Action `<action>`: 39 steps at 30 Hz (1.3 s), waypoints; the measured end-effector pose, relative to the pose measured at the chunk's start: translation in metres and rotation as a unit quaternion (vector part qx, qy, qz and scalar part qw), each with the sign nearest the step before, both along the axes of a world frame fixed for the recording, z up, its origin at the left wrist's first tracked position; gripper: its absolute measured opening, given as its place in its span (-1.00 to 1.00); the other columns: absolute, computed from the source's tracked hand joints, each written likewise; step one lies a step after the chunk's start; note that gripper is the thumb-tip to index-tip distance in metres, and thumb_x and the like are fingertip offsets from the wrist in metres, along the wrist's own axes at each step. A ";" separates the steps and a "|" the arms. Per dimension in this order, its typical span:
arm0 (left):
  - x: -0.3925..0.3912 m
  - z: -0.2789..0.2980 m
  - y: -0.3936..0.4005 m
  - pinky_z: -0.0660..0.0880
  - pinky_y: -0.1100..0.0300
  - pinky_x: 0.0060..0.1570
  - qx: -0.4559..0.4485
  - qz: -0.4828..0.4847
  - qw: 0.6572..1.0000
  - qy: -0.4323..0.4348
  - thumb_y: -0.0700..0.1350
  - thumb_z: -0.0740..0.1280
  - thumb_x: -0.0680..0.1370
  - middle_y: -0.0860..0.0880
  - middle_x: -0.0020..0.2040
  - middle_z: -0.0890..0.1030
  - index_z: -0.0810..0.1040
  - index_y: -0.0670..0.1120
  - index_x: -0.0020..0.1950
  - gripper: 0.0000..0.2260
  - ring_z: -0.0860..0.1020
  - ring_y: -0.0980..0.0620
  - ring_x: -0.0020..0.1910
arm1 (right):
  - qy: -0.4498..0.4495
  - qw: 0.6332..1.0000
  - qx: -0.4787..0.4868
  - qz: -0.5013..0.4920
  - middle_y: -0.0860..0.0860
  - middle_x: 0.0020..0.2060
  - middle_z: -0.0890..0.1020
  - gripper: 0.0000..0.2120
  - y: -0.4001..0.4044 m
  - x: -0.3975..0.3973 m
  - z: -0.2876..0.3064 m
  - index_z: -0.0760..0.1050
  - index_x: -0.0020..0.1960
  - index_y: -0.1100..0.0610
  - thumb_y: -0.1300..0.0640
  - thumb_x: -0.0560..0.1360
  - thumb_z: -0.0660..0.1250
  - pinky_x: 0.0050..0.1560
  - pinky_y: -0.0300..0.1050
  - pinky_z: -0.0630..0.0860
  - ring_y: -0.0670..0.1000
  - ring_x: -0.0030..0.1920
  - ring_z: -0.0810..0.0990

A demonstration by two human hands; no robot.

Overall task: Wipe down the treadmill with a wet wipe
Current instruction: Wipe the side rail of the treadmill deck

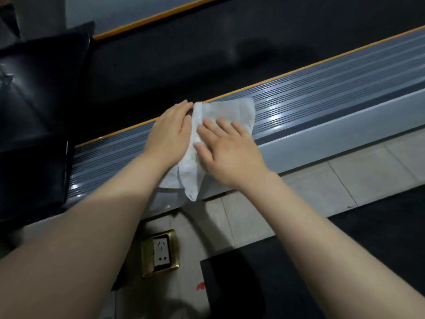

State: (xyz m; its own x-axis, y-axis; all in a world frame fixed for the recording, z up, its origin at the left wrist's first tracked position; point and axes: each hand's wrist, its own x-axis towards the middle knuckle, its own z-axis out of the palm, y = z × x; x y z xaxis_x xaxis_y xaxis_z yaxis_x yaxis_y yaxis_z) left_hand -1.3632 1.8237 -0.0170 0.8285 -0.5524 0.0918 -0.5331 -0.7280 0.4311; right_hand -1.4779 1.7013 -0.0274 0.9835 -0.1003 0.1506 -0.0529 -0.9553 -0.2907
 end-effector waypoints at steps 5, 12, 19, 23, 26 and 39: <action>-0.007 0.004 -0.004 0.12 0.16 0.50 -0.014 0.030 0.999 0.015 -0.10 0.05 0.70 0.01 0.54 0.31 0.30 -0.03 0.55 -0.60 0.22 0.06 0.53 | 0.148 0.953 -0.018 -0.265 0.11 0.58 0.01 -0.23 -0.134 0.038 0.010 -0.06 0.58 0.20 -0.29 0.58 -0.10 0.51 0.16 -0.06 0.17 0.56 -0.01; -0.004 0.009 0.002 0.26 0.03 0.48 -0.153 0.100 0.972 0.148 0.02 0.01 0.58 0.20 0.41 0.45 0.43 0.19 0.43 -0.55 0.36 0.20 0.42 | 0.101 0.994 -0.009 0.040 0.09 0.58 -0.03 -0.40 0.006 0.018 0.017 -0.05 0.59 0.16 -0.12 0.65 -0.09 0.53 0.07 -0.15 0.10 0.57 -0.07; 0.001 0.008 0.003 0.21 -0.04 0.50 -0.062 0.062 0.993 0.082 0.03 -0.03 0.61 0.09 0.46 0.42 0.42 0.13 0.45 -0.55 0.30 0.06 0.49 | 0.000 0.979 0.169 -0.117 0.07 0.31 0.51 -0.60 -0.068 0.011 0.019 0.55 0.16 0.14 -0.05 0.66 0.03 0.41 0.04 0.19 0.13 0.34 0.40; 0.002 0.008 -0.003 0.22 -0.03 0.49 -0.013 0.023 1.000 0.016 -0.10 0.05 0.66 0.03 0.47 0.41 0.40 0.00 0.46 -0.61 0.32 0.04 0.47 | 0.080 0.995 0.059 0.000 0.09 0.52 0.23 -0.23 -0.048 0.009 0.019 0.28 0.47 0.15 -0.39 0.50 0.02 0.52 0.09 0.00 0.09 0.52 0.15; 0.004 0.003 0.000 0.23 0.05 0.48 -0.024 0.029 0.999 0.023 -0.11 0.06 0.67 0.05 0.46 0.42 0.41 0.01 0.46 -0.63 0.33 0.08 0.45 | 0.068 0.997 -0.009 0.022 0.08 0.56 0.14 -0.19 -0.048 0.005 0.013 0.13 0.56 0.13 -0.38 0.51 -0.11 0.52 0.06 -0.04 0.11 0.55 0.08; -0.123 -0.119 0.057 0.43 0.14 -0.03 -0.023 -0.239 0.970 -0.047 -0.18 0.27 0.45 0.00 -0.04 0.48 0.44 0.00 0.00 -0.83 0.48 -0.06 -0.07 | 0.086 0.991 -0.053 0.087 0.04 0.59 -0.03 -0.29 -0.036 0.005 0.010 -0.08 0.60 0.10 -0.29 0.60 -0.07 0.54 0.00 -0.14 0.05 0.58 -0.07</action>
State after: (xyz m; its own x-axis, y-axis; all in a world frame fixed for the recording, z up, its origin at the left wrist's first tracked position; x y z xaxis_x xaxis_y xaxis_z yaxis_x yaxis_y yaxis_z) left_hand -1.4858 1.8803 -0.1363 0.4662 -0.8643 0.1887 -0.8433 -0.3698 0.3900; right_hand -1.4729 1.6648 -0.0174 0.9965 0.0811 -0.0199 0.0759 -0.9789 -0.1896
